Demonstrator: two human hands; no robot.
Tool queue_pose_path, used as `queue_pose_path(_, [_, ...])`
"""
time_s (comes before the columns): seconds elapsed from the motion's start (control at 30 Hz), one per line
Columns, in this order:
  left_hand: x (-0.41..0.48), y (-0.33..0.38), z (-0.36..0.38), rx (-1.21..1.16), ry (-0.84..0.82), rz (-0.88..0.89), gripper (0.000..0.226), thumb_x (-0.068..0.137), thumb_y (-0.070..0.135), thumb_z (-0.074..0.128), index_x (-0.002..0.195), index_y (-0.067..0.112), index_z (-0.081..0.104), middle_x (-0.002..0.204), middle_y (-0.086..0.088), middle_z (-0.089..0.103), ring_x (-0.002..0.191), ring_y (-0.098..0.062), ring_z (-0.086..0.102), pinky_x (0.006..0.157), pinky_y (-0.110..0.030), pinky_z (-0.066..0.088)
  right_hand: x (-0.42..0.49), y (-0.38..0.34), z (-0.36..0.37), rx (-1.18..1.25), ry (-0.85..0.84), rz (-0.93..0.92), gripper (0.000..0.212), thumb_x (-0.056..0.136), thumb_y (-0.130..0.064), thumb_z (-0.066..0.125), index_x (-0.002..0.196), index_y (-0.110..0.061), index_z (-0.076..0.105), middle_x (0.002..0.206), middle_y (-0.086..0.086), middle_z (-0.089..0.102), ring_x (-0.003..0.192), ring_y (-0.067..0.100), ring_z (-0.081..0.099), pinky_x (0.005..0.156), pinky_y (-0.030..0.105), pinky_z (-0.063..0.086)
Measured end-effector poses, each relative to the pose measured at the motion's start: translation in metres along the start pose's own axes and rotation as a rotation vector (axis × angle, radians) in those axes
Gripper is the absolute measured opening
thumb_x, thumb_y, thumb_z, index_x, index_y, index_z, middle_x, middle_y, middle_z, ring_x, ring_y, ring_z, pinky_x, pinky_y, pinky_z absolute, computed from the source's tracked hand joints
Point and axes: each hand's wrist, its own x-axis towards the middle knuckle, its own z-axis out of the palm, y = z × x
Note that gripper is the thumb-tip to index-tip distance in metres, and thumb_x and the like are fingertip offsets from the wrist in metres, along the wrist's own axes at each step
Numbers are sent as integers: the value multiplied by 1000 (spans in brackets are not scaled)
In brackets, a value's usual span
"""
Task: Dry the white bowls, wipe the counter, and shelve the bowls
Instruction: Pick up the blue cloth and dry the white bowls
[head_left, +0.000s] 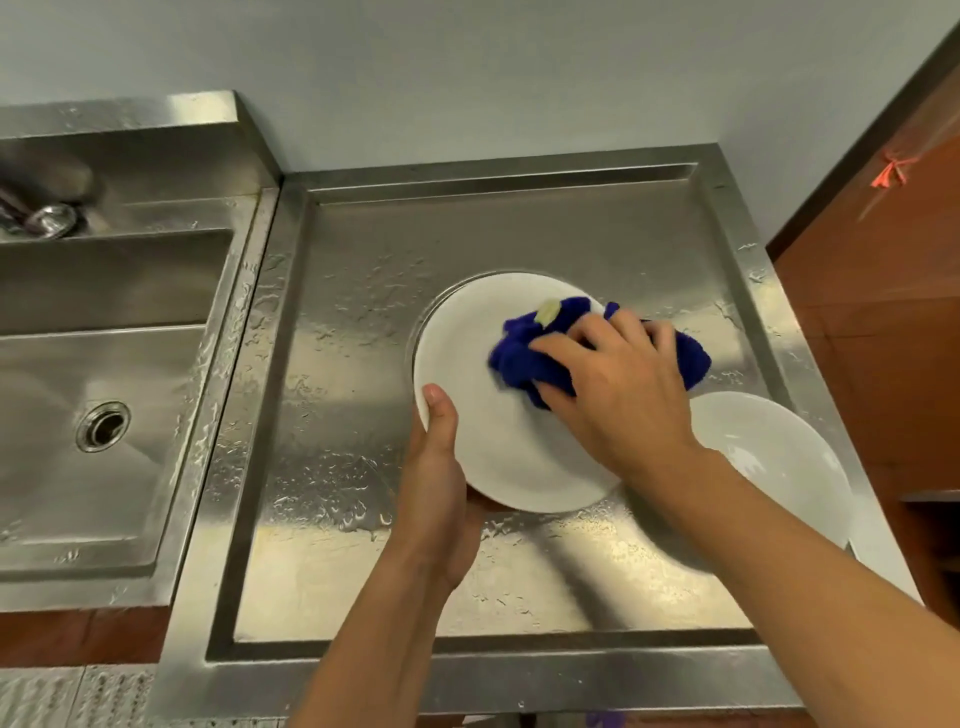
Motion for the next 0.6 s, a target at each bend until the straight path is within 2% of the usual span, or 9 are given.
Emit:
queue_pose_path(0.07, [-2,-1,10,14,-50,-18,55,101,68,35,139,39,62,127,2,79,110,-18,78,78,-44,66,15,-18,5,196,81,60,31,91,-29,66,121,-22,65,111,8,66,98,33,61,84,46,47])
queue_pose_path(0.13, [-2,3,18,16,-69,-11,62,92,71,39,141,40,61,131,2,77,118,-19,75,87,-44,64,20,-38,3,557,118,136,32,92,-28,64,123,-20,61,113,6,68,96,28,64,80,41,52])
queue_pose_path(0.2, [1,9,20,-2,-58,34,67,90,70,39,144,36,59,137,-3,74,125,-22,72,95,-48,61,17,-48,-1,795,13,168,26,96,-38,58,119,-27,62,102,-5,72,90,18,66,79,34,52])
queue_pose_path(0.23, [3,13,17,-28,-48,53,68,93,69,38,144,31,60,136,-6,74,125,-24,71,97,-48,60,12,-49,-5,809,-82,147,25,95,-43,56,113,-29,64,94,-10,72,84,13,65,76,31,50])
queue_pose_path(0.3, [3,19,10,-50,-32,61,73,91,70,40,142,23,63,130,-10,77,119,-24,75,88,-40,65,1,-40,-14,715,-255,58,28,90,-53,55,97,-30,68,79,-14,67,73,9,61,67,28,45])
queue_pose_path(0.37, [0,21,3,-29,-61,44,76,84,73,41,141,28,63,127,-8,78,114,-23,77,80,-37,66,-8,-23,-18,430,-302,-62,33,82,-60,55,88,-31,68,79,-11,62,76,13,58,69,31,47])
queue_pose_path(0.47, [-9,16,4,-3,-89,31,75,82,77,40,143,38,59,129,-2,78,113,-22,77,77,-41,66,-4,-4,-19,-42,-85,-35,38,80,-55,63,102,-25,70,101,4,57,94,29,52,83,43,45])
queue_pose_path(0.53, [-14,10,12,13,-98,12,72,83,78,40,140,40,61,129,1,78,110,-20,78,71,-40,65,11,-8,-18,-77,31,72,33,87,-44,64,108,-17,64,109,11,58,96,34,53,82,44,44])
queue_pose_path(0.6, [-18,4,20,-11,-92,-22,65,84,77,39,128,41,72,126,1,79,107,-18,79,69,-39,65,27,-22,-13,131,115,152,30,92,-35,62,111,-11,60,112,14,57,95,35,55,80,41,44])
